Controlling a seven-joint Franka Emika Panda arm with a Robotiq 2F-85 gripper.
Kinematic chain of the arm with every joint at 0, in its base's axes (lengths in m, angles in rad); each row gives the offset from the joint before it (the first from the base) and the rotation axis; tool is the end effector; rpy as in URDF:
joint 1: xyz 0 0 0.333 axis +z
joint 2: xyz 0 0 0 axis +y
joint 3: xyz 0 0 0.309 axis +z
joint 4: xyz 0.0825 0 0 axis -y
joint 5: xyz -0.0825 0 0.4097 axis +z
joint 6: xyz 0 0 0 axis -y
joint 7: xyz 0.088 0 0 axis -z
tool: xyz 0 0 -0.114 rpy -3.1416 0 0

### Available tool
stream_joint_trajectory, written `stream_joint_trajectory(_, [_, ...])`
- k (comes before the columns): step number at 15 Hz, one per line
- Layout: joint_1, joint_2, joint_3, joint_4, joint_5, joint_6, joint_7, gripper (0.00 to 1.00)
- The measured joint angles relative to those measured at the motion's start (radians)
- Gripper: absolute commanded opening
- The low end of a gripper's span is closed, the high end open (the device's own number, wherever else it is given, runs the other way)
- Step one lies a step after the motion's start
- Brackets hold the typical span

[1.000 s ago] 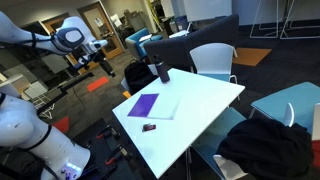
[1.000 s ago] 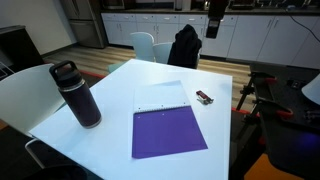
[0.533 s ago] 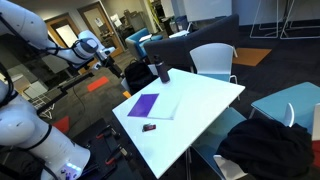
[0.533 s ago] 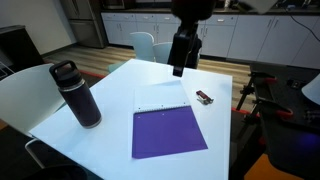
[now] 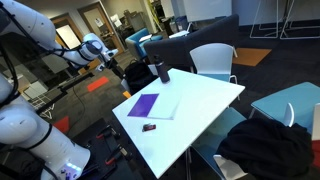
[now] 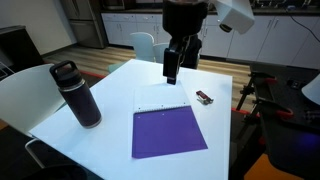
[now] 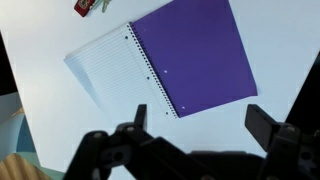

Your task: Close the notebook

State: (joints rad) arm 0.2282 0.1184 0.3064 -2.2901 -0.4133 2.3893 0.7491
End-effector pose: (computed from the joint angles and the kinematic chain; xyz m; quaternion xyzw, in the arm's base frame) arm 0.4676 0.2719 0.2687 0.9916 0.0440 0.0695 0.1000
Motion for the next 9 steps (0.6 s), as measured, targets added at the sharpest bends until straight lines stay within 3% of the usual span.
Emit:
stream_joint_trajectory(5, [0.042, 0.109, -0.072, 0.032, -0.017, 0.107, 0.011, 1.0])
stream_joint_trajectory(9, [0.086, 0.261, -0.131, 0.105, -0.014, 0.274, 0.017, 1.0])
